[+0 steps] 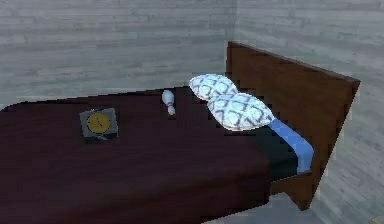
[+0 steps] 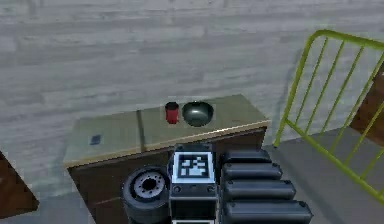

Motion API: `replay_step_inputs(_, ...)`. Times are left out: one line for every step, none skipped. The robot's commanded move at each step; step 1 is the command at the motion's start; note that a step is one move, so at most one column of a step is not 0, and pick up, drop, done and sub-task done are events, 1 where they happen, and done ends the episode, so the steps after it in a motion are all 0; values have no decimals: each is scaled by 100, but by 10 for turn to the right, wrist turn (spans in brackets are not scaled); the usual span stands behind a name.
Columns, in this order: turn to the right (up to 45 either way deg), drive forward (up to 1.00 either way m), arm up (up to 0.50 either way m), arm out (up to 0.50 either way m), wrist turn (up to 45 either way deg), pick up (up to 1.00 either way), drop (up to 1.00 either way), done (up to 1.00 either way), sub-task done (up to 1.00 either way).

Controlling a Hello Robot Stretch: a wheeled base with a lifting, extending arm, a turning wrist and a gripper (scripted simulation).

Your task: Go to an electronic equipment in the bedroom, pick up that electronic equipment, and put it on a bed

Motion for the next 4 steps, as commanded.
replay_step_inputs(-150, 0, 0, 0, 0, 0, 0, 0, 0)
replay_step_inputs(0, 40, 0, 0, 0, 0, 0, 0, 0)
replay_step_inputs(-450, 0, 0, 0, 0, 0, 0, 0, 0)
replay_step_inputs(-450, 0, 0, 0, 0, 0, 0, 0, 0)
